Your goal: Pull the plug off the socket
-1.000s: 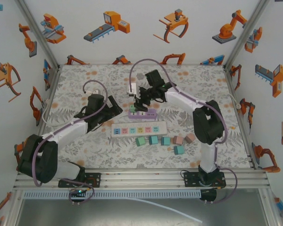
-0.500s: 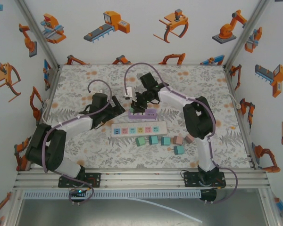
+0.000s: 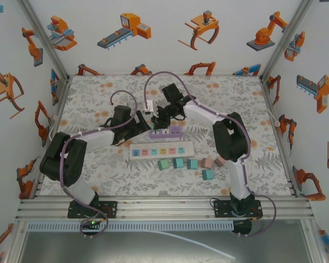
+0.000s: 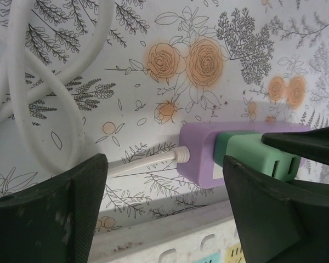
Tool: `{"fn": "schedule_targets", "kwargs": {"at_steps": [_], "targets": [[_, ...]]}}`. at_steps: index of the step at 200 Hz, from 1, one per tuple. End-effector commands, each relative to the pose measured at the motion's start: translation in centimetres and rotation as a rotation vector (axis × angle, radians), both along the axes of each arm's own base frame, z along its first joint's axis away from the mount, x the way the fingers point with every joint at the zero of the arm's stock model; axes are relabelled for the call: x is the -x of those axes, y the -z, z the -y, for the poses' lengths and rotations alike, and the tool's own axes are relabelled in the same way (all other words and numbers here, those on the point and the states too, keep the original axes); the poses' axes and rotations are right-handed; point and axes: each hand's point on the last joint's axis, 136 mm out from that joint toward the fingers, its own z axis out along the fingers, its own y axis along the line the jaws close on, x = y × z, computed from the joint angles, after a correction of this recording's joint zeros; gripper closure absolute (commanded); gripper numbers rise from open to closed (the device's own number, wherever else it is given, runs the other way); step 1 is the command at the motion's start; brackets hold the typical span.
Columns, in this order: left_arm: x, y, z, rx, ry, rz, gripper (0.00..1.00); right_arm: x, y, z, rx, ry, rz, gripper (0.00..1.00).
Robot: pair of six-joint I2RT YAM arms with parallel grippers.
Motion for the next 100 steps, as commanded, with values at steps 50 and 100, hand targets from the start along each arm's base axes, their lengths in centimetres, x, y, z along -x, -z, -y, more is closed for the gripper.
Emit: {"fn": "schedule_targets", "kwargs": {"at_steps": [50,100], "targets": [[1.2,3.8,1.0,-0.141,0.098,-0.114,0.3,-0.2,-1.5,-1.1,-0.049,-0.003,-0.011,0.75],[2.4,5.7,-0.5,-0.201,0.077,-0.167,0.32,-0.1,-1.5,-1.1,-0.051,0.009,-0.031,0.76]]}}
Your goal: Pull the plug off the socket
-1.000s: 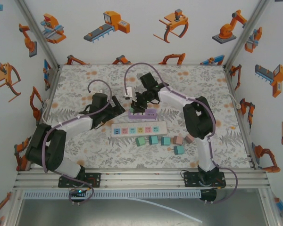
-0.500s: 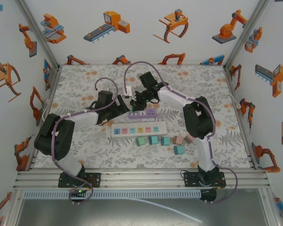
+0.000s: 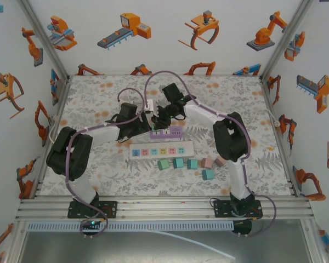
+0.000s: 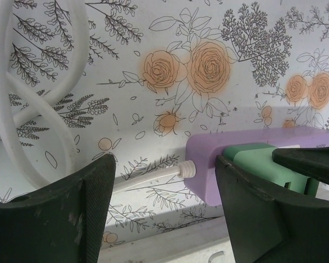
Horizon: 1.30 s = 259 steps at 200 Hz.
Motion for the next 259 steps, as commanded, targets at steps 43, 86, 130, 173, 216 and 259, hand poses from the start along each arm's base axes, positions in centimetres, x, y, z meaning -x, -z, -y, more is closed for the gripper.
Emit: {"fn": "schedule_targets", "kwargs": {"at_steps": [43,86,130,173,216,259], "targets": [[3.9,5.5,-2.3,-0.151,0.026,-0.175,0.32,-0.7,-2.6,-1.3,-0.069,0.019,-0.012,0.78],[4.7,6.2,-2.5,-0.166,0.033,-0.191,0.33,-1.5,-3.8,-1.2,-0.114,0.052,-0.009,0.81],[5.1,6.3,-3.2,-0.19,0.025,-0.194,0.33,-1.8,-4.6,-1.1,-0.127,0.061,0.025,0.82],[5.0,6.1,-3.2,-0.192,0.02,-0.188,0.34,-1.3,-5.7,-0.6,-0.143,0.053,0.066,0.82],[4.8,5.5,-3.3,-0.187,0.005,-0.173,0.35,-0.8,-6.5,0.0,-0.142,0.058,0.088,0.82],[4.0,2.8,-2.4,-0.136,0.011,-0.12,0.35,-0.3,-8.2,0.5,-0.154,0.075,0.105,0.83]]}}
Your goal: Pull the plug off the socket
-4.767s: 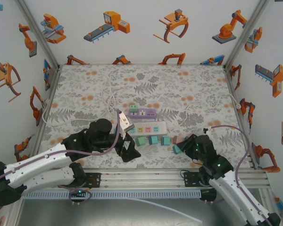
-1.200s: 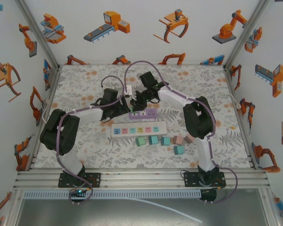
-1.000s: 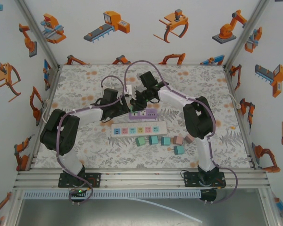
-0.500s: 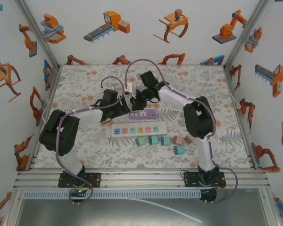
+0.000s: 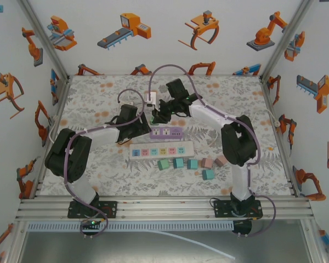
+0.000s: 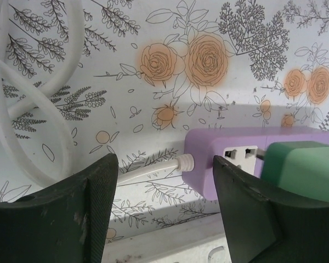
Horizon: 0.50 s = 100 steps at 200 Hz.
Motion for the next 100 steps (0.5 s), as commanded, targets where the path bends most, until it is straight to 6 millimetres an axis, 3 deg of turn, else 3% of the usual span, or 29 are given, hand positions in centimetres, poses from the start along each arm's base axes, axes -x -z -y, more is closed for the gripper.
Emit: {"fn": "schedule_targets", "kwargs": {"at_steps": [1,58,100], "targets": [[3.3,2.8,-2.1,-0.12,0.014,-0.127,0.35,0.3,-2.9,0.4,-0.044,0.009,0.049,0.83],[3.1,-6.2,0.4,0.07,0.112,0.066,0.35,1.2,-7.8,1.9,-0.141,0.197,-0.07,0.89],[6.3,-14.2,1.9,0.243,0.288,0.276,0.33,2.4,-11.4,3.8,-0.238,0.403,-0.265,0.95]]}}
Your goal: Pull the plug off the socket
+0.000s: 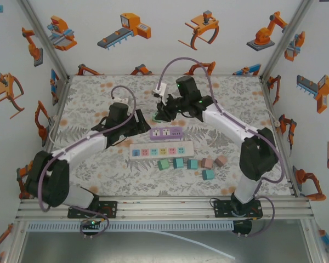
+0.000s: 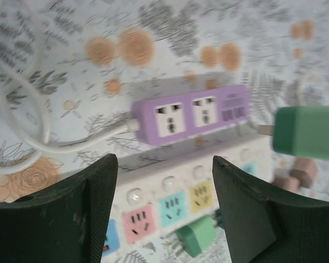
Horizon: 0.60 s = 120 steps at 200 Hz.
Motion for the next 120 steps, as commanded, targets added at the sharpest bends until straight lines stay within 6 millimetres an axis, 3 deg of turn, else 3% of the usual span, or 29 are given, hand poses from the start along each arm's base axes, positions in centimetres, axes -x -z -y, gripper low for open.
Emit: {"fn": "schedule_targets", "kwargs": {"at_steps": [1,35,62,93,120], "targets": [[2.6,-4.2,1.4,0.095,0.15,0.124,0.33,0.1,-3.4,1.2,-0.11,0.165,-0.134,0.95],[6.9,-9.9,1.8,0.199,0.297,0.285,0.32,1.6,-6.3,3.4,-0.242,0.322,-0.279,0.95],[10.6,-13.3,1.9,0.223,0.422,0.391,0.29,3.4,-7.7,5.3,-0.353,0.398,-0.367,0.95],[14.6,-15.7,2.3,0.257,0.558,0.447,0.21,5.9,-8.2,8.2,-0.446,0.494,-0.461,0.93],[17.6,-16.5,3.1,0.291,0.675,0.465,0.12,8.3,-6.7,11.1,-0.499,0.597,-0.552,0.92]]}}
